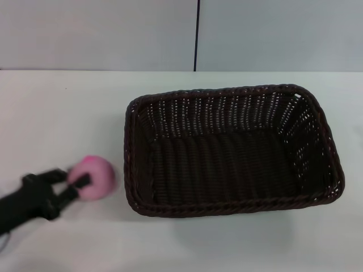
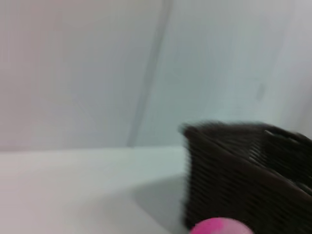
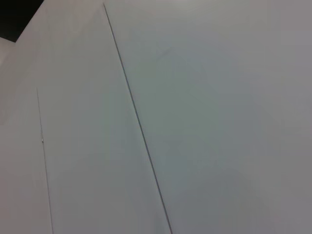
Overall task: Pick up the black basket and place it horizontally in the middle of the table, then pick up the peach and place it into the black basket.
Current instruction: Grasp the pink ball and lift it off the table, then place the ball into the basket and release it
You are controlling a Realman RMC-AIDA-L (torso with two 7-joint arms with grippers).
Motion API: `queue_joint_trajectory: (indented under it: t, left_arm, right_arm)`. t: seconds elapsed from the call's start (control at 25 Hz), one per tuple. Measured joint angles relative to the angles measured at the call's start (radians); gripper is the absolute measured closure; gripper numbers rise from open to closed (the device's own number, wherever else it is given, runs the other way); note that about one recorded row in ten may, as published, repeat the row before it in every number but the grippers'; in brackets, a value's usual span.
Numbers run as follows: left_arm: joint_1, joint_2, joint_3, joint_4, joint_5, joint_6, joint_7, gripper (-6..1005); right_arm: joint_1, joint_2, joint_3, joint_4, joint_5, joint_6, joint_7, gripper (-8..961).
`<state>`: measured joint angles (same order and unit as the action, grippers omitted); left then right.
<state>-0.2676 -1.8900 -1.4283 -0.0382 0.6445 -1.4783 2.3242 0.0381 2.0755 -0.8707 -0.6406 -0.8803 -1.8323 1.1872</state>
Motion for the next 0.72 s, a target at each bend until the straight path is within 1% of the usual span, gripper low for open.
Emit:
queue_joint_trajectory:
  t: [0.12, 0.2, 0.28, 0.4, 0.48, 0.52, 0.6, 0.64, 0.72]
  left_arm:
    - [0.027, 0.014, -0.122, -0.005, 0.000, -0.023, 0.000, 701]
    - [0.050, 0.021, -0.210, -0.032, 0.000, -0.057, -0.005, 718]
    - [0.072, 0.021, -0.253, -0.092, 0.004, -0.099, -0.013, 738]
    - [0.087, 0.004, -0.257, -0.188, 0.011, -0.128, -0.028, 767]
    - [0.078, -0.019, -0.254, -0.239, 0.021, -0.131, -0.044, 777]
    - [0.067, -0.039, -0.254, -0.266, 0.034, -0.132, -0.049, 782]
    - [0.049, -0.068, -0.254, -0.297, 0.060, -0.129, -0.050, 792]
    - [0.038, -0.089, -0.253, -0.320, 0.087, -0.123, -0.050, 797]
    - [0.015, -0.125, -0.255, -0.360, 0.145, -0.106, -0.046, 807]
  right_arm:
    - [0.002, 0.000, 0.000, 0.004, 0.002, -0.005, 0.000, 389]
    - [0.004, 0.000, 0.002, 0.008, 0.003, -0.008, 0.000, 389]
    - [0.007, 0.001, 0.008, 0.012, 0.004, -0.010, 0.000, 389]
    - [0.021, 0.001, 0.011, 0.036, 0.004, -0.020, 0.000, 389]
    - [0.029, 0.001, 0.015, 0.050, 0.004, -0.026, -0.002, 389]
    - [0.033, 0.001, 0.018, 0.057, 0.004, -0.030, -0.007, 389]
    - [0.039, 0.002, 0.023, 0.072, 0.005, -0.035, -0.017, 388]
    - [0.041, 0.002, 0.025, 0.081, 0.005, -0.037, -0.020, 388]
    - [0.048, 0.002, 0.042, 0.103, 0.006, -0.038, -0.021, 388]
